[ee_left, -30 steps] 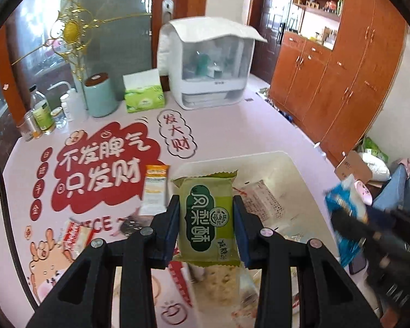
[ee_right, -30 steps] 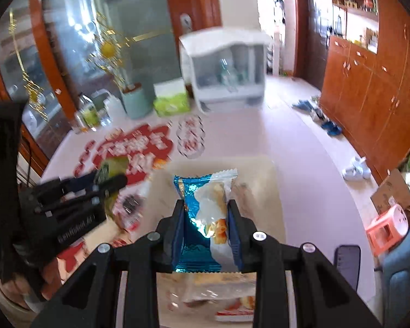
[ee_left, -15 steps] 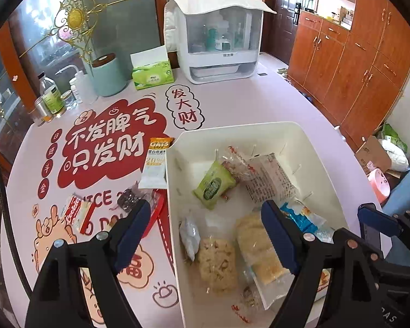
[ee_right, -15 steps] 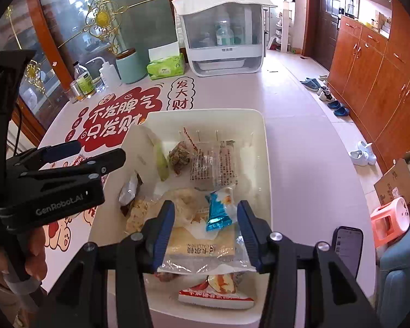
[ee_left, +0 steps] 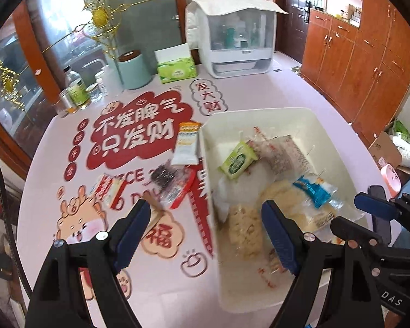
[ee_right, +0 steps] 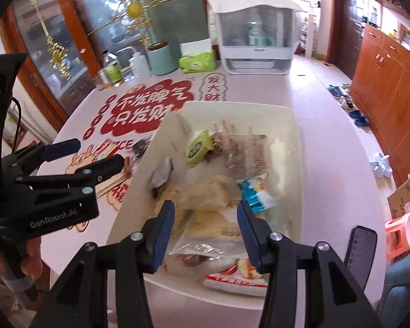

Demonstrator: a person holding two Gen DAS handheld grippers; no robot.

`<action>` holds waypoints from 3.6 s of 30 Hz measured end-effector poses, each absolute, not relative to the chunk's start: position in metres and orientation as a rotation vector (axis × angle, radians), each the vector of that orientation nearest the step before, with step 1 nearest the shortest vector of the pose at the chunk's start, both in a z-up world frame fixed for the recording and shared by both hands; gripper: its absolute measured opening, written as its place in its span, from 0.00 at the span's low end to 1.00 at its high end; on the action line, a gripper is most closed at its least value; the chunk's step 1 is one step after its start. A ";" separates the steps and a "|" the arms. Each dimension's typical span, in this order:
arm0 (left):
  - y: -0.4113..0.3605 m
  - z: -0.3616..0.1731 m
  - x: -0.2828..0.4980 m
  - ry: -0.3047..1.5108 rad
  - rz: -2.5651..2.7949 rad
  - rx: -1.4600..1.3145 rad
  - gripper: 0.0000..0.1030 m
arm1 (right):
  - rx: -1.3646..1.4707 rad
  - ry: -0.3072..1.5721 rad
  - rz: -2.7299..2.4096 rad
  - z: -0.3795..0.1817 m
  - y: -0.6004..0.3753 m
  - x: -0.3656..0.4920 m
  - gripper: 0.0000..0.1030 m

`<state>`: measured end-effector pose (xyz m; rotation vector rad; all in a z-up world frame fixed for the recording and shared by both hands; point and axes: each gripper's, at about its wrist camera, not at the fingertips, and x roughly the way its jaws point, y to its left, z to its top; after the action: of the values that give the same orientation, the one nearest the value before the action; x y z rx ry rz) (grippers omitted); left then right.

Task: Organize snacks
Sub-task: 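Move both open tools back toward the cookie pack and OATS bar, then grasp the Lipo cookies pack with the left tool while the right grasps the OATS bar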

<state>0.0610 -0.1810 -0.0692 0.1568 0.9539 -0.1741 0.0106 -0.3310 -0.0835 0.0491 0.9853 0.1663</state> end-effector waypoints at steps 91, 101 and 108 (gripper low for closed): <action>0.051 -0.258 0.267 1.410 0.286 -0.473 0.93 | 0.094 1.529 0.114 -0.232 -0.126 0.324 0.39; 0.058 -0.242 0.275 1.423 0.044 -0.253 0.93 | 0.169 1.435 0.140 -0.205 -0.158 0.313 0.39; 0.026 -0.241 0.277 1.411 -0.088 -0.015 0.93 | 0.156 1.352 0.139 -0.183 -0.167 0.300 0.39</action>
<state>0.2768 0.0255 -0.2414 -0.0147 1.4111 -0.0884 0.3004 -0.1669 -0.1834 0.1559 1.3522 0.1392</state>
